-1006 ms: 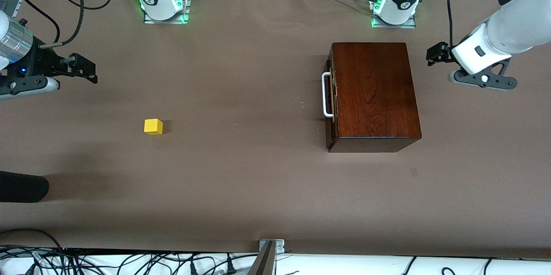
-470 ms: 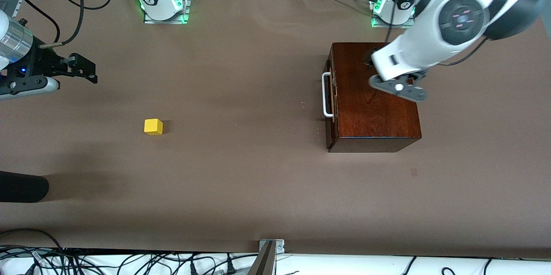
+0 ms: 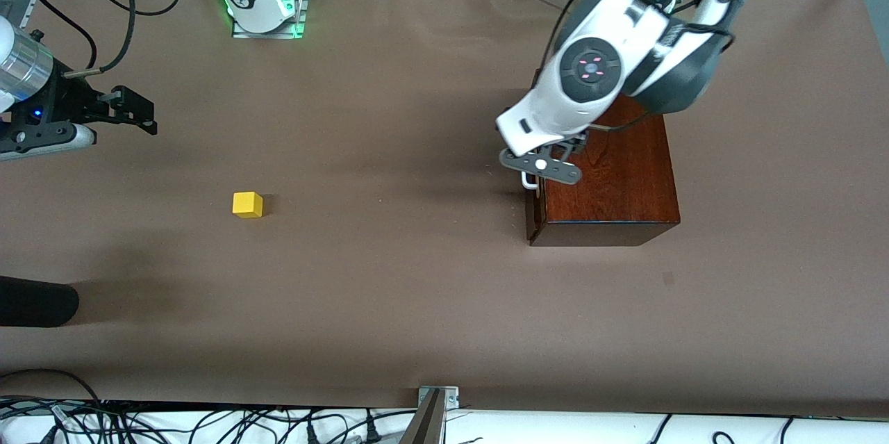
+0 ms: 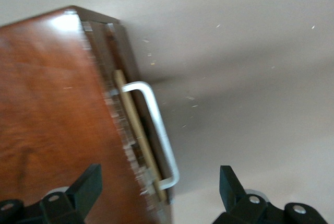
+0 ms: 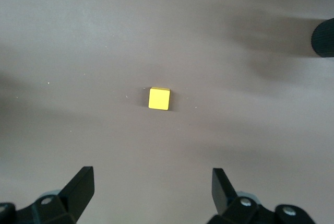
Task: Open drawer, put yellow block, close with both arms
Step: 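Move the left gripper to the white drawer handle of the box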
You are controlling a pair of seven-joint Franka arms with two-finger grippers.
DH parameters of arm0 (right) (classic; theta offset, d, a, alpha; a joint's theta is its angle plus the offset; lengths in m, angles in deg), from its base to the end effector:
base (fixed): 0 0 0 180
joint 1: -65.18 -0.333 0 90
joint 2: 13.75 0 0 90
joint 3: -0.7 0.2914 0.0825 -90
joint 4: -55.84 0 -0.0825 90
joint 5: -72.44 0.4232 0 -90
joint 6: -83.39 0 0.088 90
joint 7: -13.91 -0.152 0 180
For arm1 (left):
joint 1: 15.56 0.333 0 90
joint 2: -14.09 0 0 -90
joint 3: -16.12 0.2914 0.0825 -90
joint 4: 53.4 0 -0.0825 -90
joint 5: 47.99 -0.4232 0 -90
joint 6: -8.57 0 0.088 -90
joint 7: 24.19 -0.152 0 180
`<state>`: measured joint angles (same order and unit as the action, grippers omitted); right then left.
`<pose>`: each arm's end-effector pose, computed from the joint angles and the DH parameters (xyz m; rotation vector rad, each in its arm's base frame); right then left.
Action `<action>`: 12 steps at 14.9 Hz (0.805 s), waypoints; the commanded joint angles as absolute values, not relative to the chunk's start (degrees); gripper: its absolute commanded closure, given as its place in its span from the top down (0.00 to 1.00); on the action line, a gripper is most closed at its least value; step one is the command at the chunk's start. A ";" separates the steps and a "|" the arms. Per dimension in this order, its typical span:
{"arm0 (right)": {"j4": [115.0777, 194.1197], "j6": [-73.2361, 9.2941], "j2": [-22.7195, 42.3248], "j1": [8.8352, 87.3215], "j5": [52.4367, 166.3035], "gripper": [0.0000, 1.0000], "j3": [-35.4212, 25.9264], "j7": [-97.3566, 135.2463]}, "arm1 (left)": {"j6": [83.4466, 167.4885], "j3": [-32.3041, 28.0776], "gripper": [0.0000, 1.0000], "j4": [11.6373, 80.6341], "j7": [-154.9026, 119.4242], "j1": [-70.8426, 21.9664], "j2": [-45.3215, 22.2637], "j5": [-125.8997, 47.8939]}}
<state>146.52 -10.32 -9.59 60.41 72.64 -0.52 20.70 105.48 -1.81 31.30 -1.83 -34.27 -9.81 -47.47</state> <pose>0.6158 0.0390 0.5105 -3.1262 -0.2825 0.0308 0.5533 -0.3884 0.3548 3.0729 -0.3606 -0.3529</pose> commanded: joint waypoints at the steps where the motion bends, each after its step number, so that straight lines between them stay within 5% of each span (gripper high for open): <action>1: 145.05 -9.34 -9.09 60.87 72.96 1.00 -0.18 21.21 | 106.30 -1.36 1.00 29.04 5.50 -39.28 -12.62 -52.45; 12: 145.05 -8.99 -9.09 60.78 72.96 1.00 0.26 21.21 | 111.75 -1.45 1.00 37.73 12.99 -41.05 -14.82 -61.34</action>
<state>146.52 -10.31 -9.59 60.41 72.64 -0.12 20.70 109.84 -1.34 35.02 11.43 -40.87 -15.72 -58.39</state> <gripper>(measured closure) 0.000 0.000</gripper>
